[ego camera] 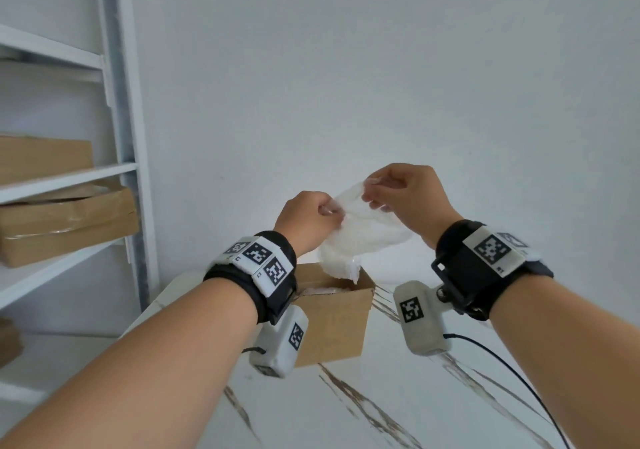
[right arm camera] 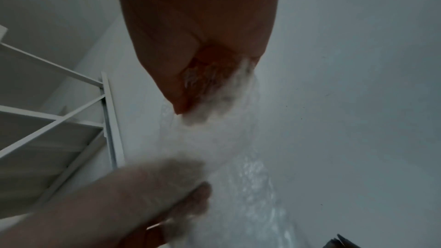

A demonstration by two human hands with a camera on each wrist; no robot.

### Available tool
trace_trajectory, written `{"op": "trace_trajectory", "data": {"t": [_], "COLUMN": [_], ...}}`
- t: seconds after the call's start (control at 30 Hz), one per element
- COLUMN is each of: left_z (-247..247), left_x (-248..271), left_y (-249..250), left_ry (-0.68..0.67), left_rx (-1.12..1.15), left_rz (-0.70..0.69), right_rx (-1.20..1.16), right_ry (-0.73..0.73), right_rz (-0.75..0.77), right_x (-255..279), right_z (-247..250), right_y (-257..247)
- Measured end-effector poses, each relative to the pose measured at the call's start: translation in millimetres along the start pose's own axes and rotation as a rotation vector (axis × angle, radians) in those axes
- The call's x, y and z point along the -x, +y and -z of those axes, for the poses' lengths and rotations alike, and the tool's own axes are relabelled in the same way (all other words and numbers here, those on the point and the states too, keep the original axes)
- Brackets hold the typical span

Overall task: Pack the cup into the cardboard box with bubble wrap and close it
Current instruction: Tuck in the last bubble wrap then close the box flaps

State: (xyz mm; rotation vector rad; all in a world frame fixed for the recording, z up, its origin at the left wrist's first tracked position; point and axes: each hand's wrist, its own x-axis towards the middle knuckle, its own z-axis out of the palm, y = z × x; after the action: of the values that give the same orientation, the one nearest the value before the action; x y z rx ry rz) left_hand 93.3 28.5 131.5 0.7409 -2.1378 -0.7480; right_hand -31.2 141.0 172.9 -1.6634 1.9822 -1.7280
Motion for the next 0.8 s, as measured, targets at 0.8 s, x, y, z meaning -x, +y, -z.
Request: {"op": "trace_trajectory", "data": {"t": [0.8], "left_z": [36], "left_x": [17], "left_y": [-36], "left_ry": [-0.255], "left_rx": [0.815], "left_rz": [0.369], "right_rx": [-0.230], "right_ry": [-0.235], "right_rz": [-0.404], "right_x": [6], "right_z": [-34], "right_y": [29]}}
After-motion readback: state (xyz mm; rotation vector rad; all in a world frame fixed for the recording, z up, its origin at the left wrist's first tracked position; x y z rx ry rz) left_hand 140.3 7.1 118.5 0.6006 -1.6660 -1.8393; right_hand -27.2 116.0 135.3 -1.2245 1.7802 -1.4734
